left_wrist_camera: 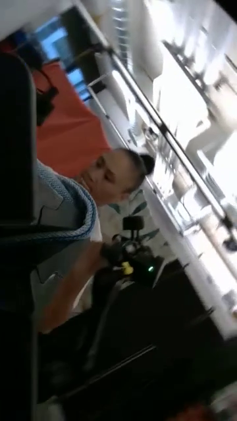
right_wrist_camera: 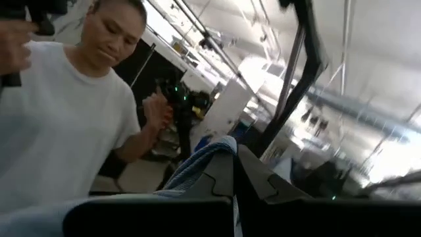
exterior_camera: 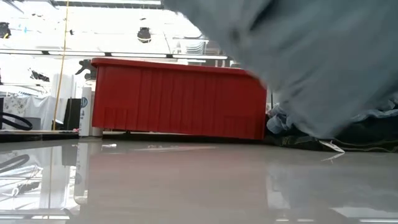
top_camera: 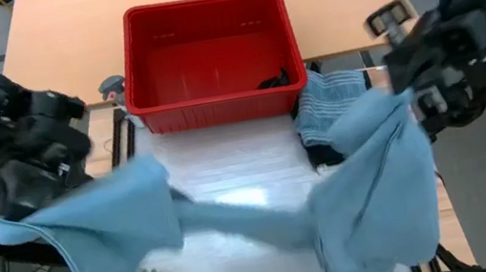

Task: Fold Laundry from Bin
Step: Fold the light blue pants

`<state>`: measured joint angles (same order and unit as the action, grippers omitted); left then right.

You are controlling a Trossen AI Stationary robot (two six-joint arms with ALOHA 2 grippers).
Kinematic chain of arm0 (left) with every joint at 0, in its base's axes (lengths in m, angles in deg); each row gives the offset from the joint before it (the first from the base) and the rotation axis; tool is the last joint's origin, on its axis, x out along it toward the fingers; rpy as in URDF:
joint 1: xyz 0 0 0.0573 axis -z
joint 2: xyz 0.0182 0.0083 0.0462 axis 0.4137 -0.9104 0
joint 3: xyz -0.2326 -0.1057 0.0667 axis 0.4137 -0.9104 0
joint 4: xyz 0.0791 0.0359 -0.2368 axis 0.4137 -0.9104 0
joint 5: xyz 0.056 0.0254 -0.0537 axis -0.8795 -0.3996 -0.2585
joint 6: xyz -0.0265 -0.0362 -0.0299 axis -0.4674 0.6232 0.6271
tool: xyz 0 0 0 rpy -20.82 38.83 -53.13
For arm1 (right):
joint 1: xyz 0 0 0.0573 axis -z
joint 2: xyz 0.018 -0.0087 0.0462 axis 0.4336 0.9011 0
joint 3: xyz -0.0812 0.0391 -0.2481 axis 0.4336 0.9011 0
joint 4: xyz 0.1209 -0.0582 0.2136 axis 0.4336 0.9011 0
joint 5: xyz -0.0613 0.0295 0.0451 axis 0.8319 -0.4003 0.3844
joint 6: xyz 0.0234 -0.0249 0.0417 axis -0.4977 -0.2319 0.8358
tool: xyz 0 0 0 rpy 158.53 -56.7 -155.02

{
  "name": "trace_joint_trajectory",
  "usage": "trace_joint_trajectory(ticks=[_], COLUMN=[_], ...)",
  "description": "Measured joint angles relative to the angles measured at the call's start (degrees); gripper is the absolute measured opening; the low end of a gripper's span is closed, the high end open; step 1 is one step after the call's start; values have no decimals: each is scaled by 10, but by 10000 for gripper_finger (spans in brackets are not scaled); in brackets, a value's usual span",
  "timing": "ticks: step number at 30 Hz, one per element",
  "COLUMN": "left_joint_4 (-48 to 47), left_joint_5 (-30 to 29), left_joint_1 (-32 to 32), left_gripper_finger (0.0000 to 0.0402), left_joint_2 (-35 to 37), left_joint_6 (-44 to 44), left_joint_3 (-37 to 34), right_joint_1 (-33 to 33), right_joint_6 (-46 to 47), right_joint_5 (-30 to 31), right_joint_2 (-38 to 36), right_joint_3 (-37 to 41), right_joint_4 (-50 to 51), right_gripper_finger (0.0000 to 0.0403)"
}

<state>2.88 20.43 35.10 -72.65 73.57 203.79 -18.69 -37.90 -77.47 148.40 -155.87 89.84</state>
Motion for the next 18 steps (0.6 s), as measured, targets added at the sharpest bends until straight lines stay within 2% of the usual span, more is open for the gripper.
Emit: trace_joint_trajectory(ticks=[3,8,12,14,18], left_joint_4=[-76,-219,-241,-239,-239], left_joint_5=[-68,-253,-340,-384,-475], left_joint_1=[30,95,152,176,213], left_gripper_finger=[0,0,0,0,0], left_joint_2=[-1,-1,-3,-1,12], left_joint_6=[0,-36,-36,-32,-34], left_joint_3=[0,0,-1,-1,-1], right_joint_1=[-76,-212,-301,-338,-408], right_joint_6=[-24,-30,-63,-82,-155], right_joint_5=[83,290,464,573,840], right_joint_2=[20,76,122,138,158], right_joint_3=[0,0,1,1,1], right_joint_4=[55,115,106,89,30], right_gripper_finger=[22,22,22,22,22])
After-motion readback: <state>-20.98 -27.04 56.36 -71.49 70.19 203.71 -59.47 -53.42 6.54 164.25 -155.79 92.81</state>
